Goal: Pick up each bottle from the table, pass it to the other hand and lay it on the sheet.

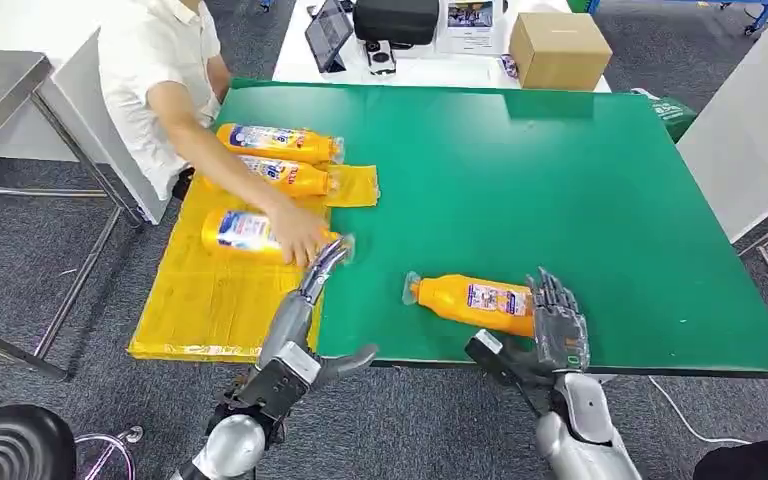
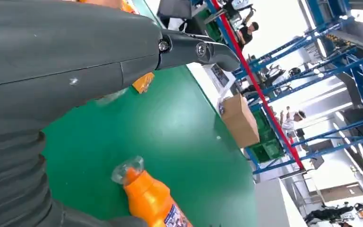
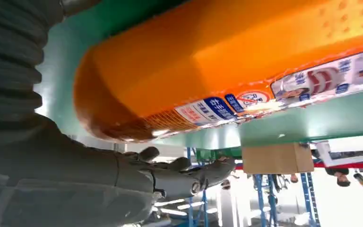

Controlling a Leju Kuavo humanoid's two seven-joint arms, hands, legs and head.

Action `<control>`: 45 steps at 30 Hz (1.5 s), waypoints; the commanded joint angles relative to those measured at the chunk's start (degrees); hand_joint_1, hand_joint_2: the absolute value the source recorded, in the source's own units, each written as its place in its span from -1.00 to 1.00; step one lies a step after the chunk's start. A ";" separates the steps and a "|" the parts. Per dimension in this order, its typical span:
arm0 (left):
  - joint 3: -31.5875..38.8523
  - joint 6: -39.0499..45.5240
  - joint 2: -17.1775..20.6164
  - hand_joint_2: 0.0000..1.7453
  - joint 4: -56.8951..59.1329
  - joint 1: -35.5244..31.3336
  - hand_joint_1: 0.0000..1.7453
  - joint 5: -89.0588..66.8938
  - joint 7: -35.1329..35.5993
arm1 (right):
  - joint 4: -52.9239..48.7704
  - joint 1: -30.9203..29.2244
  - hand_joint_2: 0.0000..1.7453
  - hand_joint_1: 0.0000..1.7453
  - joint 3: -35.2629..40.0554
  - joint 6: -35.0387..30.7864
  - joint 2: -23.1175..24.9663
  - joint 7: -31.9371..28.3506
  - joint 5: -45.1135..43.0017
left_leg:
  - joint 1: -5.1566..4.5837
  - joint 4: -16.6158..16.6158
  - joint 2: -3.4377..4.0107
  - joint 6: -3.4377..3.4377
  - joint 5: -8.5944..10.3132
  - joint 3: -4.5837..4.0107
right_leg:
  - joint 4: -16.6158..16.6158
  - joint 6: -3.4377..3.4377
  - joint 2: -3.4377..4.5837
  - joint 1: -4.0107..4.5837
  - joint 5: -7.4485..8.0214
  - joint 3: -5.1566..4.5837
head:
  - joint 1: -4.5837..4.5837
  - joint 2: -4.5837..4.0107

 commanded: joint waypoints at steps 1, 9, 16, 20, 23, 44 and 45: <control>-0.83 -0.55 -0.18 1.00 1.28 -1.54 -1.00 0.57 0.35 | 6.55 -4.34 1.00 -1.00 6.94 0.64 -3.82 7.17 6.42 | 0.00 -0.04 0.01 -0.04 -0.08 0.23 | -0.05 -0.08 0.01 0.00 -0.08 0.24 | -0.02 0.00; -1.45 -1.27 -0.43 1.00 1.41 -2.63 -1.00 1.17 0.21 | 7.46 -7.07 1.00 -1.00 7.03 1.69 -3.21 5.10 3.37 | -0.06 0.00 0.05 -0.05 -0.04 0.15 | 0.00 -0.11 0.06 -0.03 -0.03 0.16 | 0.00 0.00; -1.74 -1.61 -0.40 1.00 1.84 -3.19 -1.00 2.43 0.55 | 12.16 -8.64 1.00 -1.00 8.67 9.23 -2.56 5.69 -0.19 | -0.06 -0.05 0.04 -0.02 -0.04 0.19 | -0.05 -0.05 0.05 -0.02 -0.02 0.19 | 0.00 0.00; -1.37 -1.86 -0.78 1.00 1.83 -2.66 -1.00 2.84 1.34 | 14.27 -9.49 1.00 0.66 10.42 20.56 -3.87 11.70 -0.73 | -0.03 -0.05 0.00 -0.03 -0.03 0.26 | -0.06 -0.07 0.01 0.00 -0.03 0.25 | 0.00 0.00; -1.39 -1.82 -0.94 1.00 2.18 -2.74 -1.00 2.82 1.38 | 14.48 -8.89 1.00 1.00 10.17 21.24 -3.88 9.81 -3.47 | -0.01 -0.09 -0.02 -0.04 -0.01 0.41 | -0.15 -0.11 -0.04 0.03 0.00 0.39 | 0.00 0.00; -0.03 -9.46 -2.80 1.00 7.97 -1.68 -1.00 21.61 6.43 | -4.89 2.82 1.00 1.00 0.89 25.93 1.79 -18.42 -40.67 | 0.10 -0.10 0.51 -0.04 -0.61 1.67 | -0.31 -0.16 0.37 0.14 -0.25 1.42 | 0.00 0.00; -0.72 -10.61 -3.35 1.00 11.71 -1.89 -1.00 25.42 7.80 | -8.54 3.78 1.00 1.00 1.70 25.45 2.68 -19.86 -42.40 | 0.09 -0.18 0.46 -0.08 -0.56 1.58 | -0.34 -0.22 0.33 0.15 -0.23 1.35 | 0.02 0.00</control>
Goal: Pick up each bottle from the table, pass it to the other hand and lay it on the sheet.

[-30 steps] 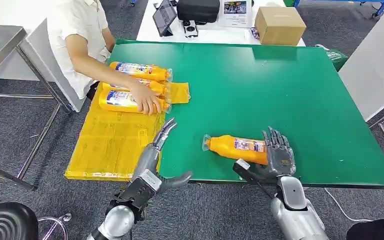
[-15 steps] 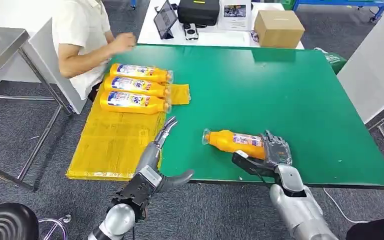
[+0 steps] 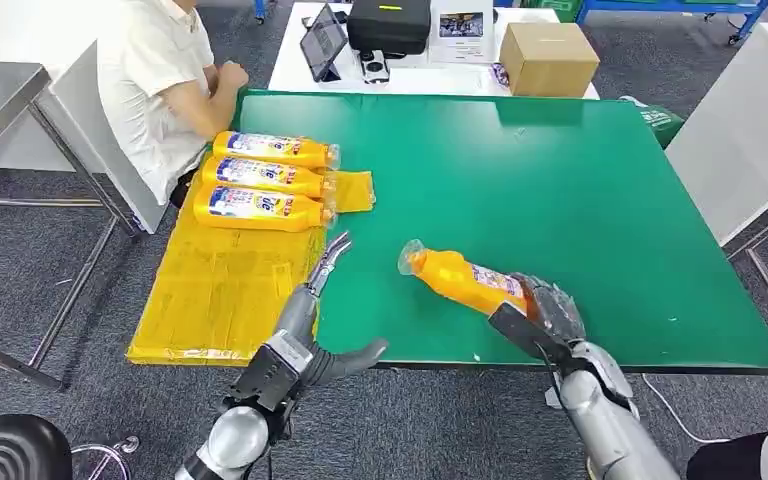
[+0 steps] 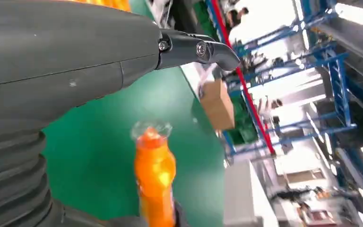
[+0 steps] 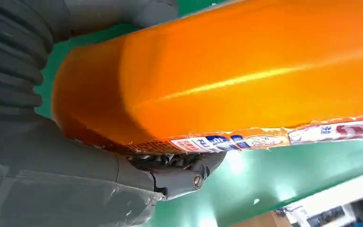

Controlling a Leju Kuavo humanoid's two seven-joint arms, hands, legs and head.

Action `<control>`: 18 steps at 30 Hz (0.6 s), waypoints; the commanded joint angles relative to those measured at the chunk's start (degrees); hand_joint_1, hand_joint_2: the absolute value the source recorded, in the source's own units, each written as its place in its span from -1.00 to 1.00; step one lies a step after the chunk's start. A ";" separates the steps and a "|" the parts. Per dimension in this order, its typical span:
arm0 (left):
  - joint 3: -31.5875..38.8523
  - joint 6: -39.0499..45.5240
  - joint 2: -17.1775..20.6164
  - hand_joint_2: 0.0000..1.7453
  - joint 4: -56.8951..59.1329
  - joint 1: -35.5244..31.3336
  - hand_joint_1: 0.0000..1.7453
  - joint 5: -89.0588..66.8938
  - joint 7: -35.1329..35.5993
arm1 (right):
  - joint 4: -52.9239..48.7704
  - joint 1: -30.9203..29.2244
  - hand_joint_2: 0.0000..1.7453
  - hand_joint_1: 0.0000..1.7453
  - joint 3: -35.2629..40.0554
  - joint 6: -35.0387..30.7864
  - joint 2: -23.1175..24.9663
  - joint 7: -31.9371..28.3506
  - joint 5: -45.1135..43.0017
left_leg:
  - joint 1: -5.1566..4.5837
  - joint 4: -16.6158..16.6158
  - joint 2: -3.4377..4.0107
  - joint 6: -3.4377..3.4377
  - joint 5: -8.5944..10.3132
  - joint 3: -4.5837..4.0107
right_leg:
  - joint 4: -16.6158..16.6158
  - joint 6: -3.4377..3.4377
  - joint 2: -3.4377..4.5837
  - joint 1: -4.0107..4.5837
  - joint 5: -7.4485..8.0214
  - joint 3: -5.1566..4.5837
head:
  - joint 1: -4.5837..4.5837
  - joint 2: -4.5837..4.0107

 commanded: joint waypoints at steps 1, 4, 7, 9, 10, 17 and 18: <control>0.20 -10.08 -2.80 1.00 15.90 -0.66 -1.00 25.26 14.43 | -15.13 8.78 1.00 1.00 -1.19 -0.32 7.05 -5.90 -9.79 | 0.02 -0.21 -0.21 -0.16 0.13 -0.10 | -0.12 -0.22 -0.20 0.03 0.03 -0.08 | 0.00 0.00; -1.64 -9.41 -3.06 1.00 26.28 -3.42 -1.00 36.34 9.76 | -19.08 7.63 1.00 1.00 5.20 -3.57 9.23 -6.52 -12.18 | -0.01 -0.18 0.05 -0.09 0.05 0.05 | -0.09 -0.12 0.06 0.00 0.03 0.01 | 0.02 0.00; -2.29 -8.65 -2.74 1.00 24.95 -3.69 -1.00 37.20 10.30 | -19.42 7.65 1.00 1.00 6.48 -4.41 8.83 -5.55 -12.70 | 0.01 -0.04 0.11 -0.07 0.08 -0.46 | 0.10 -0.13 0.14 0.01 0.01 -0.40 | 0.00 0.00; -2.95 -8.01 -2.22 1.00 23.72 -3.57 -1.00 37.72 11.02 | -19.02 7.64 1.00 1.00 6.87 -4.82 8.14 -5.80 -13.58 | 0.02 -0.04 -0.04 -0.09 0.14 -0.69 | 0.09 -0.08 -0.06 0.01 0.00 -0.61 | -0.02 0.00; -3.06 -7.86 -2.13 1.00 23.45 -3.56 -1.00 37.84 11.16 | -18.89 7.61 1.00 1.00 6.89 -4.89 7.98 -5.87 -13.81 | 0.02 -0.09 -0.10 -0.15 0.08 -0.56 | 0.07 -0.17 -0.11 0.02 -0.09 -0.49 | 0.00 0.00; -2.81 -7.43 -2.36 1.00 22.02 -3.63 -1.00 39.46 9.81 | -20.69 8.04 1.00 1.00 7.40 -5.64 10.19 -9.06 -16.42 | -0.02 -0.03 -0.29 -0.04 0.16 -0.99 | 0.11 -0.07 -0.24 -0.06 -0.07 -0.76 | 0.02 0.00; -3.72 -7.56 -1.84 1.00 20.57 -3.96 -1.00 39.24 8.95 | -22.07 8.49 1.00 1.00 8.65 -6.02 10.94 -9.03 -16.98 | -0.02 -0.04 -0.26 -0.08 0.12 -0.93 | 0.12 -0.13 -0.21 -0.05 -0.11 -0.72 | 0.00 0.00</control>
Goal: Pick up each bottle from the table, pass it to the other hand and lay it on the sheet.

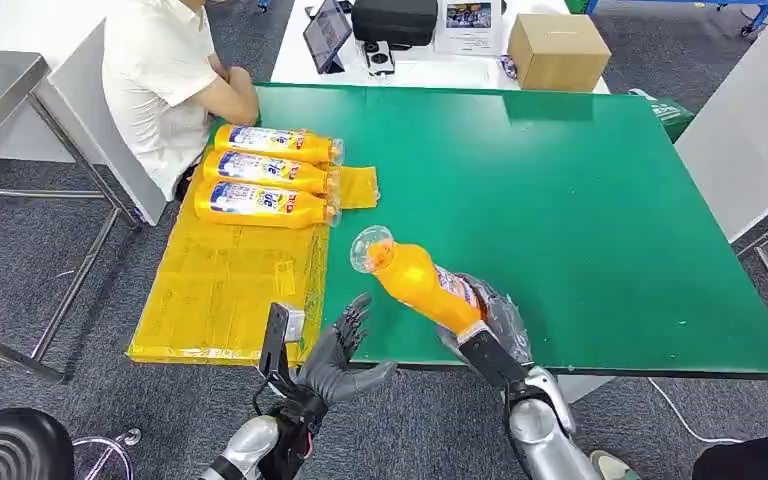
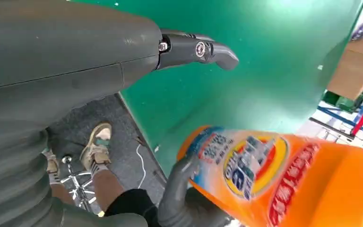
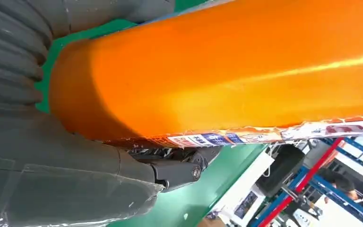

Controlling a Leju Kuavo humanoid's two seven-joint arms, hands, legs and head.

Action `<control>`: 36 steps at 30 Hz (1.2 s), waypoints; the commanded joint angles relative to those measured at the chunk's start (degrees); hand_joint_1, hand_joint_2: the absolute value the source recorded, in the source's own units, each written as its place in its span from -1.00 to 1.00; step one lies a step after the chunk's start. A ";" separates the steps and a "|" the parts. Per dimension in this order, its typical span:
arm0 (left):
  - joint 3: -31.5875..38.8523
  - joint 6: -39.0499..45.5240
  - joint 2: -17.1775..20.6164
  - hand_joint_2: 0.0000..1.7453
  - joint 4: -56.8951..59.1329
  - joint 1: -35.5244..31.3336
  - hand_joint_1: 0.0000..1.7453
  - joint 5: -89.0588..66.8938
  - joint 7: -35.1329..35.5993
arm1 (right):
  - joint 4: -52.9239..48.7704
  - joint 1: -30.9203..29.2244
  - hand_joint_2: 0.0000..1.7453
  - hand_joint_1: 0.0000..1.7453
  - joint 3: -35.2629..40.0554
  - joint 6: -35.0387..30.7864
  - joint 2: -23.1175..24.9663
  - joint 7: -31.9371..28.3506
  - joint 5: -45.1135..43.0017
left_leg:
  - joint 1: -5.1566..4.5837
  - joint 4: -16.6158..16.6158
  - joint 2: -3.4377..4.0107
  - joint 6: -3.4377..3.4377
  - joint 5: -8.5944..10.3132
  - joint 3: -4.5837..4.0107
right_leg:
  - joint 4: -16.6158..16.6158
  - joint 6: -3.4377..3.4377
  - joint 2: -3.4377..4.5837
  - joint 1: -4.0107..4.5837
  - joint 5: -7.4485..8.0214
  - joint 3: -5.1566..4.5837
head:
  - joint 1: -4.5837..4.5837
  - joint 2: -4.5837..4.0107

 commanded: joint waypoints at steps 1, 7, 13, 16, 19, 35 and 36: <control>-3.53 0.54 1.71 1.00 1.25 -3.40 -1.00 -0.03 -2.46 | -3.89 0.31 1.00 1.00 5.53 -0.92 3.18 -2.52 -3.29 | 0.03 -0.01 0.10 -0.13 -0.13 0.21 | 0.05 -0.18 0.11 0.03 -0.12 0.15 | -0.02 0.00; -4.16 -0.18 1.39 1.00 -1.77 -4.23 -1.00 0.68 -3.64 | 1.49 -1.77 1.00 1.00 10.66 -1.58 3.98 -2.48 -3.41 | 0.06 -0.01 0.08 -0.12 -0.10 0.14 | 0.03 -0.17 0.10 0.06 -0.08 0.07 | -0.04 0.00; -4.59 1.69 1.51 1.00 -8.58 -2.64 -1.00 -2.14 -6.15 | 5.52 -2.50 1.00 1.00 11.71 -1.50 3.83 -2.46 -4.04 | 0.03 -0.04 -0.01 -0.04 -0.03 0.01 | 0.01 -0.07 0.01 0.03 -0.04 -0.01 | -0.02 0.00; -4.94 3.10 1.60 1.00 -10.17 -2.15 -1.00 -5.31 -9.02 | 6.82 -2.41 1.00 1.00 12.20 -1.07 3.77 -1.00 -3.42 | 0.03 -0.06 0.00 -0.06 -0.07 0.08 | -0.01 -0.10 0.02 0.03 -0.05 0.07 | -0.02 0.00; -5.00 4.21 0.93 1.00 -11.32 -1.42 -1.00 -6.20 -8.76 | 8.47 -2.14 1.00 1.00 13.08 -1.77 4.43 -1.42 -2.54 | 0.04 -0.06 -0.01 -0.08 -0.09 0.11 | 0.00 -0.13 0.00 0.03 -0.09 0.11 | -0.02 0.00; -4.89 -1.15 -0.62 1.00 -1.59 -7.19 -0.54 1.38 -2.88 | 10.38 -7.42 1.00 1.00 16.99 -2.61 4.87 0.49 0.55 | 0.02 -0.05 -0.01 -0.10 -0.09 0.22 | 0.02 -0.17 0.01 0.02 -0.10 0.18 | -0.02 0.00; -5.38 -1.27 -0.74 1.00 0.21 -8.24 0.26 1.28 -2.86 | 10.08 -8.05 1.00 1.00 17.58 -2.47 4.79 0.70 0.71 | 0.03 -0.06 -0.02 -0.10 -0.07 0.20 | 0.01 -0.16 0.00 0.03 -0.08 0.17 | 0.00 0.00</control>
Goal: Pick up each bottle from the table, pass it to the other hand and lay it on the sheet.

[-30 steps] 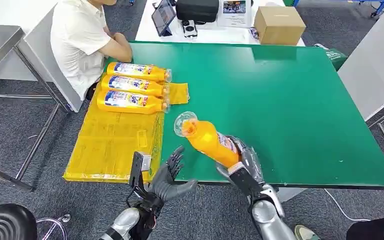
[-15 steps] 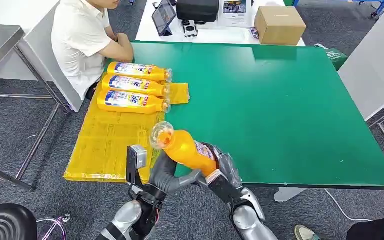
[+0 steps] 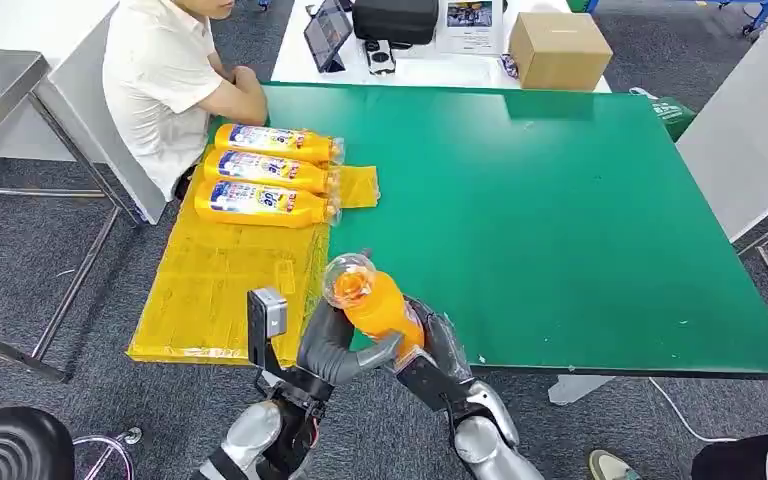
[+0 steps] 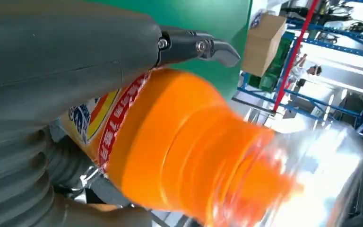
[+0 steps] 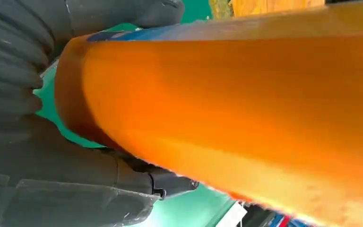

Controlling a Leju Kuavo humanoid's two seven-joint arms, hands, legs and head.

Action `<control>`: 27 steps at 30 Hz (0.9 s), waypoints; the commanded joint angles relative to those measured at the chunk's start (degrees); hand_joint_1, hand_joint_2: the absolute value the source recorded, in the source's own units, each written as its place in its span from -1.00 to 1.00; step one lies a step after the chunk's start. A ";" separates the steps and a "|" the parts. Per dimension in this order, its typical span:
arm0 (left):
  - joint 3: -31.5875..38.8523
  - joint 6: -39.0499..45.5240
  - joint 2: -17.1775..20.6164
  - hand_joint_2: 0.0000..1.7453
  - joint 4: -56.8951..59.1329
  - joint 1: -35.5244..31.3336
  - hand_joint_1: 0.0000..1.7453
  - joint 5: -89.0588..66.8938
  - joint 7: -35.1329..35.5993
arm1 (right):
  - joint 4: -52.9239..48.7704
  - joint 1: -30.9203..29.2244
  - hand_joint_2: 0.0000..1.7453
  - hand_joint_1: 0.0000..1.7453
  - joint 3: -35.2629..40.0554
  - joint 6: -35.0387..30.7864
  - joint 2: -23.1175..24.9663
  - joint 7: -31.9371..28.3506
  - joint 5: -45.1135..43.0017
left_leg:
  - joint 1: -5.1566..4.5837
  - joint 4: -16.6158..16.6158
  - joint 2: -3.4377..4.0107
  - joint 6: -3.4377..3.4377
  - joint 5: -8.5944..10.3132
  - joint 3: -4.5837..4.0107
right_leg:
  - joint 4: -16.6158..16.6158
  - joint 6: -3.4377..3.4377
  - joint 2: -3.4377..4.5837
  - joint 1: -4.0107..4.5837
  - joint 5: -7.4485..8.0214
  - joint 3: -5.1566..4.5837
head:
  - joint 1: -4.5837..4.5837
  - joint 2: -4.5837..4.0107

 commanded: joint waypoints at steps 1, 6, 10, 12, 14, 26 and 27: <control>-2.07 -2.54 -0.76 1.00 11.23 -6.70 0.78 2.84 2.79 | 3.87 -6.69 1.00 1.00 5.12 0.65 0.02 1.50 1.30 | 0.00 -0.04 0.08 -0.07 -0.04 0.22 | -0.01 -0.11 0.08 0.01 -0.02 0.18 | 0.00 0.00; -2.06 -3.47 -1.56 1.00 13.40 -7.54 1.00 3.49 1.86 | 2.65 -6.95 1.00 1.00 5.78 1.46 0.03 1.59 0.77 | 0.00 -0.03 0.02 -0.03 0.00 0.19 | 0.01 -0.10 0.03 0.01 -0.04 0.16 | 0.02 0.00; -2.06 -3.48 -1.54 1.00 13.38 -7.51 1.00 3.50 1.84 | 2.68 -6.85 1.00 1.00 5.80 1.47 -0.01 1.59 0.77 | 0.01 -0.07 0.11 -0.05 -0.06 0.34 | -0.03 -0.13 0.11 0.03 -0.08 0.30 | 0.00 0.00; -2.06 -3.51 -1.44 1.00 13.18 -7.39 1.00 3.51 1.81 | 2.66 -6.76 1.00 1.00 5.83 1.52 -0.08 1.59 0.70 | 0.01 -0.05 0.10 -0.06 -0.07 0.33 | 0.00 -0.13 0.10 0.02 -0.09 0.29 | 0.02 0.00; -2.10 -3.56 -1.29 1.00 12.73 -7.27 1.00 3.52 1.77 | 2.52 -6.65 1.00 1.00 5.77 1.73 -0.14 1.60 0.18 | 0.00 -0.03 0.11 -0.04 -0.06 0.27 | 0.01 -0.11 0.11 0.01 -0.07 0.23 | 0.02 0.00; -2.06 -2.45 -1.07 1.00 10.87 -6.23 1.00 2.17 -0.49 | -1.68 -3.95 1.00 1.00 3.70 6.61 0.31 -1.03 -8.35 | 0.00 -0.04 0.06 -0.04 -0.02 0.17 | 0.00 -0.10 0.06 0.01 -0.05 0.15 | 0.02 0.00; -2.06 -2.45 -1.07 1.00 10.87 -6.23 1.00 2.17 -0.49 | -1.68 -3.95 1.00 1.00 3.70 6.61 0.31 -1.03 -8.35 | -0.01 -0.03 0.09 -0.05 -0.06 0.23 | 0.02 -0.12 0.09 0.00 -0.08 0.20 | 0.02 0.00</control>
